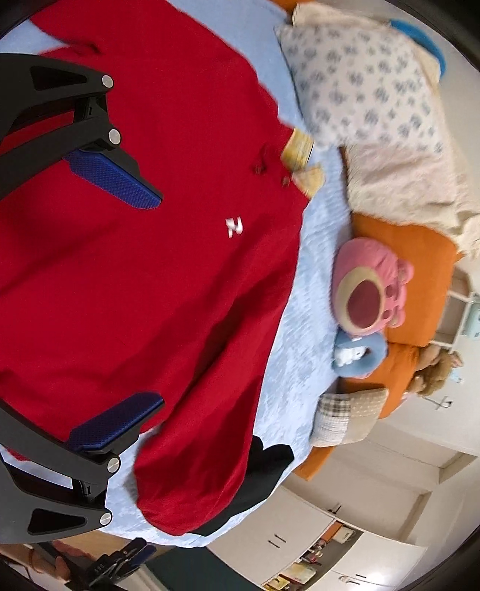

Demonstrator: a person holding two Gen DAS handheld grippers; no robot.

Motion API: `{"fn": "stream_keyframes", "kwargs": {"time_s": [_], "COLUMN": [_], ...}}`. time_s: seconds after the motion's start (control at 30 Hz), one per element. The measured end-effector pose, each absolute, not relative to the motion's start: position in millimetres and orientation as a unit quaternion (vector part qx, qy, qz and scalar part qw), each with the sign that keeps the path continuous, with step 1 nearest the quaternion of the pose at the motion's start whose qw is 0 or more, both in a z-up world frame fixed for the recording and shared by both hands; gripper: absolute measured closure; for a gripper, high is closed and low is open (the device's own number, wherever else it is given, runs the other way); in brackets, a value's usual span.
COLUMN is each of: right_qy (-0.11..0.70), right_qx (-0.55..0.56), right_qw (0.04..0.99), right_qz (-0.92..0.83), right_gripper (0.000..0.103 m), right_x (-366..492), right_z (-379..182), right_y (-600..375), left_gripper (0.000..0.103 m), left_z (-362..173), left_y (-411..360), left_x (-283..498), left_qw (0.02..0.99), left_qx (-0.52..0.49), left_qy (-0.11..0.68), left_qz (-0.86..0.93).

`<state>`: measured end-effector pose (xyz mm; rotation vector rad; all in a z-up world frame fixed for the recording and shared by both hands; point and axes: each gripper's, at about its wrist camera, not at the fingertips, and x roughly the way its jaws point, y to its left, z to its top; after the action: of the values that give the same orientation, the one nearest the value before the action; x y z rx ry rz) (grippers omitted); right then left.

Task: Fold large clothes
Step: 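Grasp the red sweater's sleeve cuff with the right tool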

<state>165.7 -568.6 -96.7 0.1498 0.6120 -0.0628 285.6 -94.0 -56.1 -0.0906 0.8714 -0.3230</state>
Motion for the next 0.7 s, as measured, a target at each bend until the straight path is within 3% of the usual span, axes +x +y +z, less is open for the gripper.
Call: {"fn": "stream_keyframes", "kwargs": {"time_s": [0.23,0.43,0.5,0.57,0.7], "right_qy": [0.314,0.339,0.351,0.363,0.368], "right_qx": [0.13,0.159,0.184,0.212,0.191], "right_qw": [0.938,0.926,0.918,0.907,0.908], "right_qz": [-0.064,-0.042,-0.013,0.026,0.058], "right_gripper": [0.021,0.025,0.037,0.06,0.084], "right_x": [180,205,214,222,225], "right_z": [-138,-161,-167,-169,-152], "right_y": [-651,-669,-673,-675,-660], "left_gripper": [0.002,0.002,0.002,0.002,0.002], "left_z": [-83,-108,-116,-122,-127], "left_y": [-145,-145,-146,-145,-139], "left_x": [379,445,453,456,448], "left_qw": [0.853,0.817,0.816,0.814,0.814], "left_qx": [-0.042,-0.187,-0.202,-0.209,-0.196], "left_qy": [0.479,0.503,0.504,0.508,0.513], "left_qz": [-0.202,-0.213,-0.2,-0.189,-0.191]}}
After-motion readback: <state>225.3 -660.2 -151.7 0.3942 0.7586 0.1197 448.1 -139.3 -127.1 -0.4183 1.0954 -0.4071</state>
